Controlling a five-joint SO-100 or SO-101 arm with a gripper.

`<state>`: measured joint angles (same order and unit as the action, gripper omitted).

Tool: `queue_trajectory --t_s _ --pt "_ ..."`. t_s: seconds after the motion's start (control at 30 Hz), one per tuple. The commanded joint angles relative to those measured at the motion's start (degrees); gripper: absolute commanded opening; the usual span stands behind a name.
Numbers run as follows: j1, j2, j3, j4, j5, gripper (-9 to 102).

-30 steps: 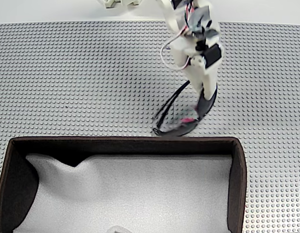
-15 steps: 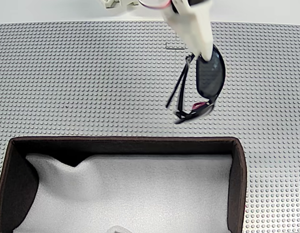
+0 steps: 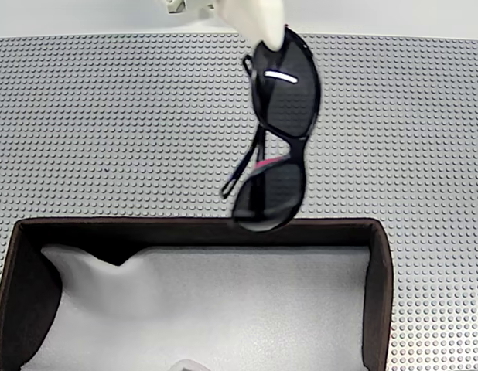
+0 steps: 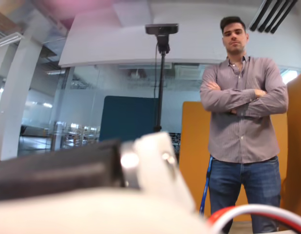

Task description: Grasp a glasses and put it in the bin.

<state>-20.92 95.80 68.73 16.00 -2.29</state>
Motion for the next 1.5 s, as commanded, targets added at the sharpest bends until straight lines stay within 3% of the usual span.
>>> queue_trajectory --t_s 0.0,0.13,0.47,0.73,0.93,1.0,1.03,1.07,1.13,1.47 --pt "0.97 -2.20 -0.44 -6.06 -0.79 -1" --pt "2.20 -7.12 -0.44 -11.16 -2.29 0" --pt "3.96 -15.47 -0.35 -15.12 -1.23 0" --pt "4.83 -18.11 -0.18 -15.73 -0.53 37" --pt "5.01 -16.70 2.29 -15.73 -0.44 49" --pt "5.01 -15.64 2.46 -15.82 -1.05 44" --pt "5.01 -13.89 3.34 -16.88 -1.32 32" --pt "5.01 -10.90 3.60 -17.49 -2.46 13" --pt "4.92 -7.03 3.87 -17.67 -4.13 0" --pt "9.40 29.79 28.83 -16.61 -8.53 0"
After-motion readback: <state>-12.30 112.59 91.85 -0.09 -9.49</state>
